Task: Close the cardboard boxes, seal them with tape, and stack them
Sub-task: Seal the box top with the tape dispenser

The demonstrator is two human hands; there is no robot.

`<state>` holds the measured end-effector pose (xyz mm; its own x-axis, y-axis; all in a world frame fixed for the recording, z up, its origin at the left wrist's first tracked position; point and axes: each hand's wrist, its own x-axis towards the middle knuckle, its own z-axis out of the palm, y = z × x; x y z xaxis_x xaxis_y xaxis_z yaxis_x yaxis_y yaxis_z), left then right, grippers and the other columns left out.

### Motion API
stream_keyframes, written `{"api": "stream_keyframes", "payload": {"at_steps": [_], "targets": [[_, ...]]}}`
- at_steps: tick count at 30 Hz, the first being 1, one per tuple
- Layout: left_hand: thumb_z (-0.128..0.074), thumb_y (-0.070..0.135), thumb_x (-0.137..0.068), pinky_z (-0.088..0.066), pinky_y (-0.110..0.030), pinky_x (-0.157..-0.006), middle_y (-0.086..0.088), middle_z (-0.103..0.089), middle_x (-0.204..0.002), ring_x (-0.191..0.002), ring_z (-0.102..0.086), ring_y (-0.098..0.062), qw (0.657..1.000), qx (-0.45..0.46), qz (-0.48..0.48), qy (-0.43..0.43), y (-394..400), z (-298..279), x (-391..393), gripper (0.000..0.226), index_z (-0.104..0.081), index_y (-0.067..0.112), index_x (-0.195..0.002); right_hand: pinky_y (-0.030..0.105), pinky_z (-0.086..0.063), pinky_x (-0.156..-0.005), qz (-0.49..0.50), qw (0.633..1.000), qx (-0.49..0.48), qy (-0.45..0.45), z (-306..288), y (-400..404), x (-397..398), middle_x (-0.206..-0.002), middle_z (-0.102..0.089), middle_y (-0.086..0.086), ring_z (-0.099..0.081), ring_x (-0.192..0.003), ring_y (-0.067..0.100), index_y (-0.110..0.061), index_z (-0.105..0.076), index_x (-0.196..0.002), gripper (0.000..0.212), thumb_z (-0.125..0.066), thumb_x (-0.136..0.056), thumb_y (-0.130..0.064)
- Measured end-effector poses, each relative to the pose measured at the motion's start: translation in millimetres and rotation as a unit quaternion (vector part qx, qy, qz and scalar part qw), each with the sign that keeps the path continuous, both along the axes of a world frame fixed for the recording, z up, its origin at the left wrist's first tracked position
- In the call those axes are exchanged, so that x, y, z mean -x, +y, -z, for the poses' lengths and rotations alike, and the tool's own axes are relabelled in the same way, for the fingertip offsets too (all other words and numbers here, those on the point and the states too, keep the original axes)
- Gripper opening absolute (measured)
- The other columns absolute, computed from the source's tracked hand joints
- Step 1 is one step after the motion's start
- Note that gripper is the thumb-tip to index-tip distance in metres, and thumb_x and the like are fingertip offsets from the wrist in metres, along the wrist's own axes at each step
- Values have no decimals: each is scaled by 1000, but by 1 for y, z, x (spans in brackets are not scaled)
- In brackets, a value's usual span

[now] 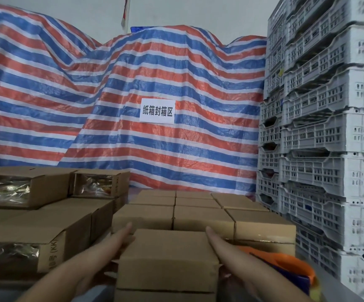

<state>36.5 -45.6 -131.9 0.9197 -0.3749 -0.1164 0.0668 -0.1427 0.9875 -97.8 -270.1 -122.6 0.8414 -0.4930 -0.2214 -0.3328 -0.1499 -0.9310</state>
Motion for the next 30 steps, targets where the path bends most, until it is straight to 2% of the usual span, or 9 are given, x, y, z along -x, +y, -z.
{"api": "stream_keyframes", "payload": {"at_steps": [2,4,6,9,12,14,16,25,30], "targets": [[-39,22,-105,-48,-28,-73,-28,-61,-120,-99,-62,-28,992,120,-32,-27,-8,12,5,42,-46,-4,-138,34,-47,-98,27,993,-104,-55,5,15,5,-125,-65,16,-59,-118,31,-15,-57,-133,60,-51,-95,-61],[-36,7,-105,-47,-19,-66,-39,-52,-124,-97,-63,-18,982,184,-25,-34,-17,17,19,40,-39,-14,-139,25,-52,-84,38,975,-185,-116,6,26,8,-102,-69,21,-63,-98,33,-4,-67,-112,40,-52,-102,-40],[-36,3,-104,-41,-29,-95,-39,-39,-142,-124,-52,-28,968,247,-25,-22,-18,22,29,40,-35,-16,-139,32,-46,-60,49,957,-240,-156,6,30,8,-68,-64,16,-56,-72,30,-1,-64,-83,35,-49,-104,-24],[-35,4,-104,-22,-37,-113,-31,-30,-152,-142,-31,-36,960,268,-59,-51,-10,2,44,42,-31,-14,-142,36,-37,-57,61,940,-270,-198,2,30,7,-52,-63,14,-54,-68,31,1,-64,-82,32,-51,-103,-20],[-44,22,-104,-45,-44,-93,-24,-63,-126,-121,-55,-37,964,257,-52,-41,-10,-33,59,37,-58,0,-130,39,-54,-69,38,934,-248,-252,-13,26,-1,-73,-74,17,-70,-77,38,-5,-77,-88,38,-56,-98,-36],[-51,50,-95,-51,-36,-66,-11,-76,-92,-88,-71,-32,966,248,-65,-32,-8,-61,69,36,-70,21,-106,34,-59,-59,-8,934,-218,-284,-32,24,-6,-87,-78,13,-76,-76,28,-16,-81,-92,44,-54,-94,-51],[-50,59,-91,-52,-34,-63,-9,-76,-83,-74,-73,-28,965,249,-53,-57,-6,-83,60,38,-70,27,-97,30,-57,-52,-20,935,-176,-308,-59,20,-19,-90,-78,10,-76,-73,22,-22,-76,-104,45,-55,-91,-58],[-36,60,-96,-50,-25,-40,-6,-71,-59,-48,-68,-19,965,237,-64,-96,-46,-173,-70,49,-65,21,-91,30,-55,-50,-32,929,-114,-352,-159,-15,-153,-67,-71,2,-70,-57,17,-22,-69,-89,35,-47,-93,-48],[-31,54,-98,-46,-31,-58,-7,-70,-71,-74,-65,-22,967,201,-68,-139,-76,-205,-156,46,-61,19,-92,34,-55,-61,-19,932,-91,-351,-186,-43,-241,-74,-66,7,-64,-70,24,-20,-62,-82,34,-41,-96,-43]]}}
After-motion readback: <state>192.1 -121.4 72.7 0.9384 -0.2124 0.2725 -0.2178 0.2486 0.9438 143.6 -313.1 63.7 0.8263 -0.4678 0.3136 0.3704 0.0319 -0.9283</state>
